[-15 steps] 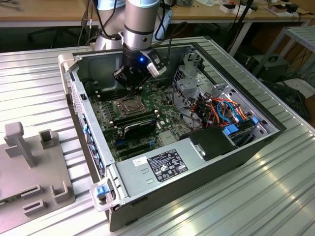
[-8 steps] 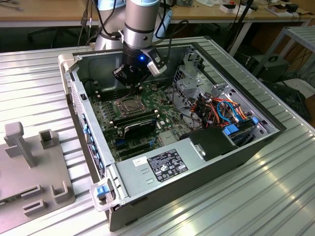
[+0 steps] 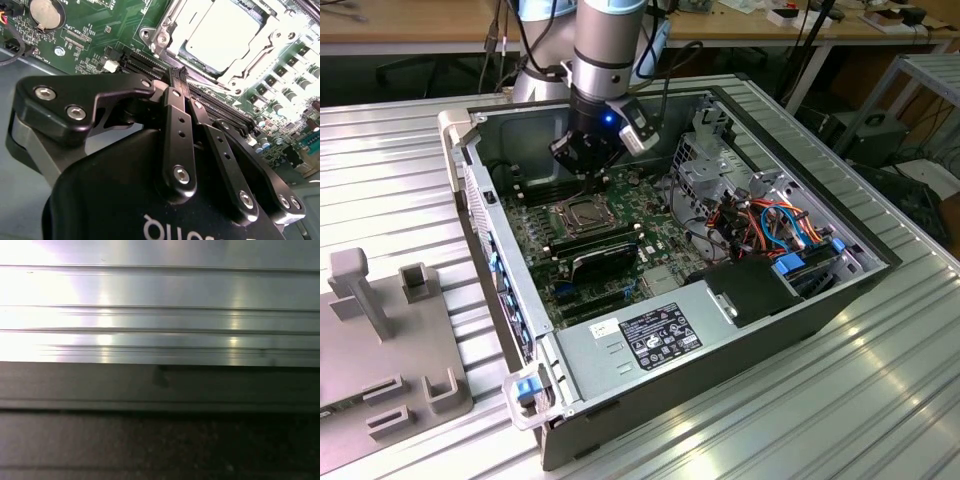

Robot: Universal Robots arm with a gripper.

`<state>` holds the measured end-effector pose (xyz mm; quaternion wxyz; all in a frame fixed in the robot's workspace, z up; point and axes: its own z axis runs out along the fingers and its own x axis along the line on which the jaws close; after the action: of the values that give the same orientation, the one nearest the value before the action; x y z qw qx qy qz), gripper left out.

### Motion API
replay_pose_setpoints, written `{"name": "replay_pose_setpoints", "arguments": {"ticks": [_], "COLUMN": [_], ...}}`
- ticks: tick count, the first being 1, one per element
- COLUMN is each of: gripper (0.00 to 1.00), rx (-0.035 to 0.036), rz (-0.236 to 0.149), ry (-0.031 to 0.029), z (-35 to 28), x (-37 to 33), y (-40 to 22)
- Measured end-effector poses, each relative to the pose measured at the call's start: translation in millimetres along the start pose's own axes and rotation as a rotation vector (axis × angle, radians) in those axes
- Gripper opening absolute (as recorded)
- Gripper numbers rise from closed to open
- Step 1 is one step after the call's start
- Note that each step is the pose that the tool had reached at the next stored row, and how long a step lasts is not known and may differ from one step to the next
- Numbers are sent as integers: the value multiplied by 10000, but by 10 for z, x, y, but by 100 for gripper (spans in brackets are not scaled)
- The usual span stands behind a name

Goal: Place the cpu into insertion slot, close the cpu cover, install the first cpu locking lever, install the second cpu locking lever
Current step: 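Install the first cpu locking lever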

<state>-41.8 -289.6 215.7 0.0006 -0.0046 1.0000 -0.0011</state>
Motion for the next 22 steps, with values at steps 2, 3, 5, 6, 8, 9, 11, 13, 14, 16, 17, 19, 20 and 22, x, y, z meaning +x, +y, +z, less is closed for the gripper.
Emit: {"name": "replay_pose_setpoints", "arguments": {"ticks": [2, 3, 5, 6, 8, 9, 11, 13, 14, 16, 17, 19, 20, 22], "gripper": [11, 11, 11, 11, 11, 11, 11, 11, 11, 11, 11, 11, 11, 11], "rx": [-19, -29, -34, -35, -37, -36, -35, -36, -36, -35, -36, -35, -36, -36], "rz": [2, 1, -1, -2, 0, 0, 1, 1, 1, 1, 0, 0, 0, 0], "ry": [1, 1, 1, 1, 1, 0, 0, 0, 1, 1, 0, 1, 0, 0], "z": [12, 16, 22, 24, 27, 29, 33, 37, 40, 47, 52, 59, 67, 74], "x": [-2, -3, -4, -6, -9, -12, -16, -20, -24, -27, -29, -31, -33, -35], "y": [0, -1, -2, -5, -11, -15, -23, -32, -34, -39, -40, -46, -57, -72]}}
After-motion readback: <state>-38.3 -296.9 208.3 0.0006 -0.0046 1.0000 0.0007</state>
